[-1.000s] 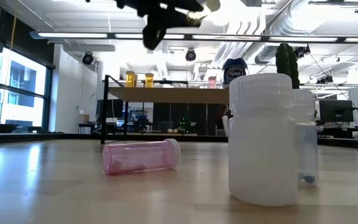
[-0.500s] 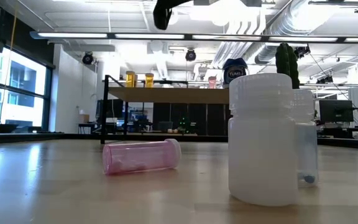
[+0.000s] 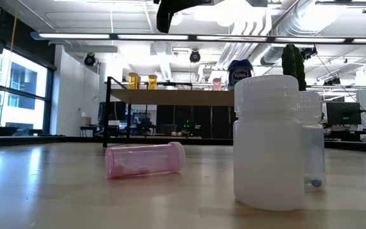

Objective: Pick and place medicine bottles onto shelf by color
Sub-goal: Put the yellow pill bottle on the shelf

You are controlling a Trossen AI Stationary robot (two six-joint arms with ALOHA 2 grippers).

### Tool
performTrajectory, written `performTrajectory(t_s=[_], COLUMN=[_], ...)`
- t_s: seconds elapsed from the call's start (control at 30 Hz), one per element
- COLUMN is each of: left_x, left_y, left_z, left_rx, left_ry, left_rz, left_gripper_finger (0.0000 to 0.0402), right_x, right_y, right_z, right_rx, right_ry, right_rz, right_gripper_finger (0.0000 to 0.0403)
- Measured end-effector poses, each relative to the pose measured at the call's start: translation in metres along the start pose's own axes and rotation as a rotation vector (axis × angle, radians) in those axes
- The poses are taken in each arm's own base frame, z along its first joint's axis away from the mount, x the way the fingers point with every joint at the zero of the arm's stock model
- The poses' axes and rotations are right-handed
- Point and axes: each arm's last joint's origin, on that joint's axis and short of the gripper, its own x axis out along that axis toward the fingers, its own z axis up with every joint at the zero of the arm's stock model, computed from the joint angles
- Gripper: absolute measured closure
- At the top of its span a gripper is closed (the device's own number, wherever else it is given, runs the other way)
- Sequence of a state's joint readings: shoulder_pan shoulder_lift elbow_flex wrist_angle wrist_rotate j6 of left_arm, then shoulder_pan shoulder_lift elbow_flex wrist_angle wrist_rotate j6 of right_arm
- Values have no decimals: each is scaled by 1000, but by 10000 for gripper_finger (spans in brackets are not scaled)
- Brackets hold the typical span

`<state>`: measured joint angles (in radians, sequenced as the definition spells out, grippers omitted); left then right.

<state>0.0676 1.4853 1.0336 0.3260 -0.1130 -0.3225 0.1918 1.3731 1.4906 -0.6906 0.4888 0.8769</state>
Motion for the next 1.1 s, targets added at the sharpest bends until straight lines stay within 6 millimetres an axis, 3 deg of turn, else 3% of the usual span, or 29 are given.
performTrajectory(t_s=[0.3,0.77,0.9,1.1], left_x=[1,1,1,1], left_y=[6,15,15,15], left_z=[6,9,9,9], left_rx=[-3,10,26,36], left_ry=[-42,-52,-53,-52], left_rz=[8,35,35,36], left_gripper_finger=[309,309,309,309], right_x=[4,4,4,4], right_y=[-4,-4,-4,-4], right_z=[7,7,8,9], right_rx=[-7,-6,4,1], right_ry=[-24,-31,-38,-45], right_rz=[-12,-16,-15,-17], right_gripper_finger=[175,317,318,279])
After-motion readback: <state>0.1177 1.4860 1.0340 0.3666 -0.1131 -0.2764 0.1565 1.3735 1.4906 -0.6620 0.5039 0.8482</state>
